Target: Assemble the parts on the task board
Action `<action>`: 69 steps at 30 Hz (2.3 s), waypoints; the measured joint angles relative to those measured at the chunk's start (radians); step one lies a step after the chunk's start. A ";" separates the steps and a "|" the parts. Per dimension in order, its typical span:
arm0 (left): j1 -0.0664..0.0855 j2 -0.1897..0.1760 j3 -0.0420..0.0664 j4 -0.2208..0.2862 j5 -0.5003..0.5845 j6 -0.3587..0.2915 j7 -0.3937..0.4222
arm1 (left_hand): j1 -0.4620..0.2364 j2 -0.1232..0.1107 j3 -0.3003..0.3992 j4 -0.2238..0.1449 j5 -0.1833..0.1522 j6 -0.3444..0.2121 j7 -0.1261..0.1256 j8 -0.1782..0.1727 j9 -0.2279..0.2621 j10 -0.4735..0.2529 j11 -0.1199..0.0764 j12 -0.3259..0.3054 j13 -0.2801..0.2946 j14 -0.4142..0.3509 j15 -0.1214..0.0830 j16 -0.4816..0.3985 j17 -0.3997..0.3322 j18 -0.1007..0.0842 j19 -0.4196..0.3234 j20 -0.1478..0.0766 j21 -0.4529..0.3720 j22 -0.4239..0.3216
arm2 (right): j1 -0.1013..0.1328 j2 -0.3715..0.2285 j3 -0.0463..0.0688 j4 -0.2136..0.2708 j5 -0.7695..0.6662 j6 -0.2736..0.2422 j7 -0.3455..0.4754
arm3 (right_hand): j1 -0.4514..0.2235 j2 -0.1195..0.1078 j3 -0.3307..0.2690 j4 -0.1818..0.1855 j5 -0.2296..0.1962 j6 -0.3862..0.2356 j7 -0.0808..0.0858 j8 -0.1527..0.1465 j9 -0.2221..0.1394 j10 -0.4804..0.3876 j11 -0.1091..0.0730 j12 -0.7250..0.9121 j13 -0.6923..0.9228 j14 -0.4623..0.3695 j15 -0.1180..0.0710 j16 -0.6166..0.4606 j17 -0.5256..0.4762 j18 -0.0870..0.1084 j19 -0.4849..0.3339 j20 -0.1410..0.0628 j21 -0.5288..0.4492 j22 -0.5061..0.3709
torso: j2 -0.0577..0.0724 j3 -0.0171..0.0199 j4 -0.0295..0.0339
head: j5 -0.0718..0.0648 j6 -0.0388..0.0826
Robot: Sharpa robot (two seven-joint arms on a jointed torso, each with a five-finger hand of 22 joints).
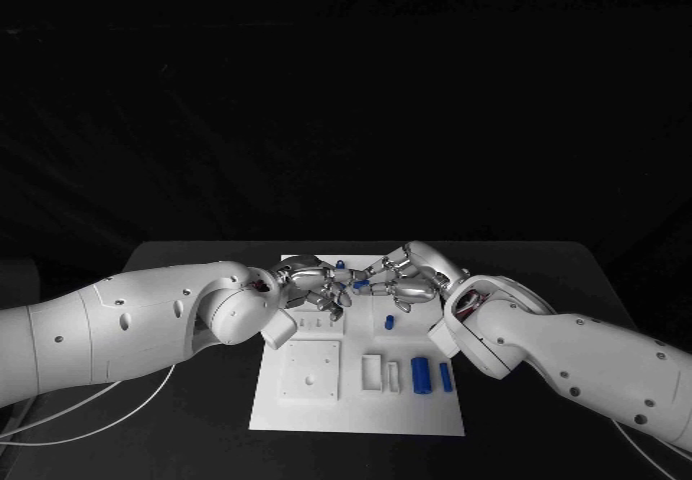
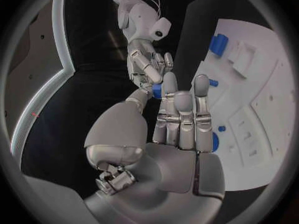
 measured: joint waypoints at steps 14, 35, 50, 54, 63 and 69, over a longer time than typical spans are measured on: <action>0.000 -0.004 0.000 0.007 0.004 -0.010 0.001 | 0.039 -0.041 0.019 0.017 -0.029 -0.001 -0.001 -0.001 0.063 0.005 -0.002 0.010 0.013 0.003 -0.003 0.004 0.002 0.000 -0.009 -0.002 0.024 0.000 | 0.000 0.004 0.000 -0.016 -0.011 0.000 0.010 | 0.000 0.000 -0.024 0.015 -0.007 0.009 -0.009 0.009 0.001 -0.002 -0.006 -0.013 -0.007 0.000 0.000 -0.008 -0.002 0.000 0.000 0.000 -0.004 0.000 | 0.000 0.0000 0.0002 | -0.003 -0.001; -0.001 -0.003 0.000 0.007 0.001 -0.014 0.002 | 0.089 -0.077 0.032 0.030 -0.085 -0.001 -0.001 -0.012 0.052 0.008 -0.003 0.010 0.012 0.003 -0.003 0.004 0.002 0.000 -0.009 -0.002 0.024 0.000 | 0.000 0.004 0.000 -0.024 -0.019 0.000 0.017 | 0.001 0.000 -0.033 0.014 -0.014 0.009 -0.010 0.009 0.013 -0.008 -0.004 -0.013 -0.009 0.000 0.000 -0.008 -0.003 0.000 0.000 0.000 -0.008 0.000 | 0.000 0.0006 -0.0005 | -0.006 -0.002; 0.001 -0.010 0.006 0.002 -0.111 -0.075 -0.021 | 0.089 -0.077 0.032 0.030 -0.077 0.005 0.004 0.001 0.052 0.014 -0.003 0.014 0.018 0.020 -0.011 0.004 0.004 0.000 -0.003 -0.007 0.031 0.001 | -0.001 -0.046 0.010 -0.071 0.014 -0.003 0.031 | 0.013 -0.019 -0.187 0.041 0.093 -0.179 0.042 0.009 -0.007 -0.119 0.035 -0.136 -0.137 -0.054 0.028 -0.152 -0.120 0.023 -0.002 0.027 -0.281 -0.068 | -0.002 0.0012 -0.0002 | 0.005 0.004; 0.011 -0.010 0.008 -0.005 -0.179 -0.099 -0.058 | 0.089 -0.077 0.033 0.031 -0.062 0.005 0.004 0.001 0.052 0.014 -0.003 0.014 0.019 0.023 -0.011 0.004 0.004 0.000 0.001 -0.011 0.035 0.000 | -0.001 -0.062 0.038 -0.101 0.046 -0.006 0.050 | 0.013 -0.019 -0.196 0.033 0.112 -0.179 0.042 0.009 -0.007 -0.120 0.034 -0.129 -0.154 -0.060 0.027 -0.150 -0.127 0.024 -0.002 0.027 -0.284 -0.068 | -0.002 0.0027 -0.0002 | 0.009 0.006; 0.051 0.012 0.009 -0.025 -0.337 -0.111 -0.256 | 0.089 -0.077 0.038 0.036 -0.062 0.006 0.004 -0.001 0.054 0.015 -0.003 0.014 0.021 0.023 -0.011 0.004 0.004 0.000 0.008 -0.010 0.035 0.000 | 0.000 -0.069 0.097 -0.199 0.110 -0.020 0.086 | 0.009 -0.015 -0.181 0.019 0.125 -0.179 0.042 0.009 -0.007 -0.120 0.034 -0.117 -0.164 -0.060 0.027 -0.135 -0.129 0.024 -0.002 0.027 -0.284 -0.057 | -0.008 0.0091 -0.0010 | 0.023 0.001; 0.060 0.048 0.002 -0.046 -0.464 -0.112 -0.397 | 0.089 -0.077 0.041 0.040 -0.062 0.009 0.004 -0.002 0.055 0.018 0.000 0.014 0.024 0.032 -0.010 0.004 0.006 0.000 0.012 -0.014 0.035 0.000 | 0.006 -0.058 0.125 -0.240 0.129 -0.028 0.102 | 0.008 -0.014 -0.178 0.015 0.131 -0.179 0.042 0.009 -0.007 -0.120 0.034 -0.115 -0.166 -0.060 0.027 -0.133 -0.130 0.024 -0.002 0.027 -0.279 -0.054 | -0.017 0.0158 -0.0012 | 0.030 -0.010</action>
